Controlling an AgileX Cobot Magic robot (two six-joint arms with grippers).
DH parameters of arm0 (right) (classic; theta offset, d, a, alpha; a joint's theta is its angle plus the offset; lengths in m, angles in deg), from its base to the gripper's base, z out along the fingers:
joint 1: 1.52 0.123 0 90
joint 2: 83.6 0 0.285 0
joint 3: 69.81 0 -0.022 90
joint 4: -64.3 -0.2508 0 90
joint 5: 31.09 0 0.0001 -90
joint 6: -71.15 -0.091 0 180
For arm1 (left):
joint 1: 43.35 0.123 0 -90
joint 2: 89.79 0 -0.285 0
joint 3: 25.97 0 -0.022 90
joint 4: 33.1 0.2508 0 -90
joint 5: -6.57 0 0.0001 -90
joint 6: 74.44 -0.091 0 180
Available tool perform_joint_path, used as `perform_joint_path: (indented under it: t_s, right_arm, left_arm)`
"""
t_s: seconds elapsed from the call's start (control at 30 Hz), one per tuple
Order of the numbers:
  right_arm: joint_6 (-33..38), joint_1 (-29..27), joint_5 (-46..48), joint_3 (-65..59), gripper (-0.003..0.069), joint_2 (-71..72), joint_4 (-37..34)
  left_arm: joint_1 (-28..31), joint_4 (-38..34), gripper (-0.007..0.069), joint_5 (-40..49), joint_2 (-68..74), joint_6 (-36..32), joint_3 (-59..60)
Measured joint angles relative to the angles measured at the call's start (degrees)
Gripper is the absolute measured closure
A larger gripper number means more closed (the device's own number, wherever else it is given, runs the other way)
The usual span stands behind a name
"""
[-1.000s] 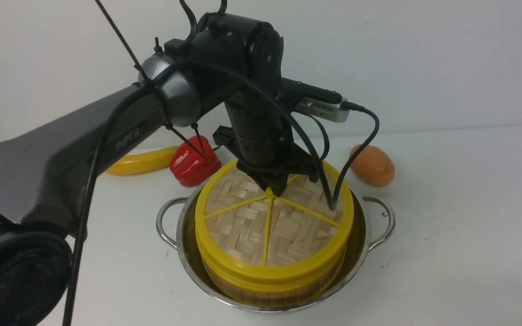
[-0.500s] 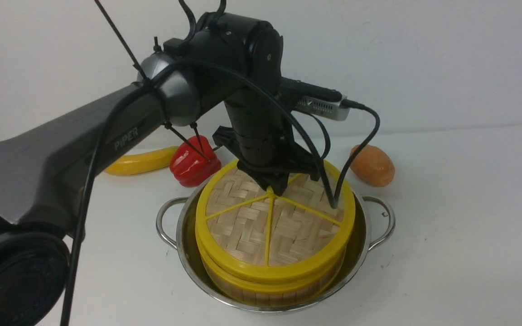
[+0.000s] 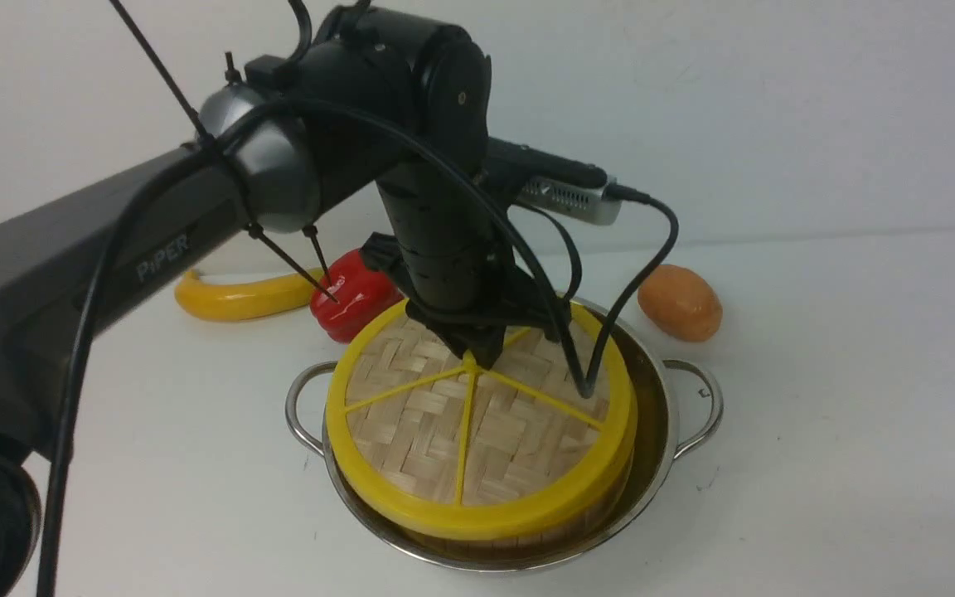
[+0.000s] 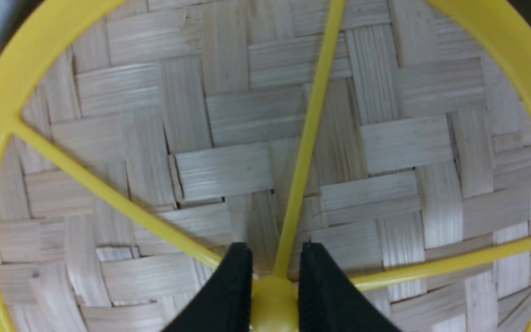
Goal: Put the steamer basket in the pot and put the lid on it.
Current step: Use the left arm to place the steamer lid on the steamer
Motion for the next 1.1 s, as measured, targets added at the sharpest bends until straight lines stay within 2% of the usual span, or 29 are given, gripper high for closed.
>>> perform_joint_path:
  t_s: [0.37,1.1]
  right_arm:
    - [0.00,2.30,0.00,0.00,0.0418,0.00,0.00]
    - [0.00,2.87,0.00,0.00,0.0418,0.00,0.00]
  left_arm:
    - [0.00,-0.17,0.0503,-0.05,0.26,-1.71,-0.18]
    - [0.00,-0.23,0.0503,-1.97,2.33,-3.18,-1.18]
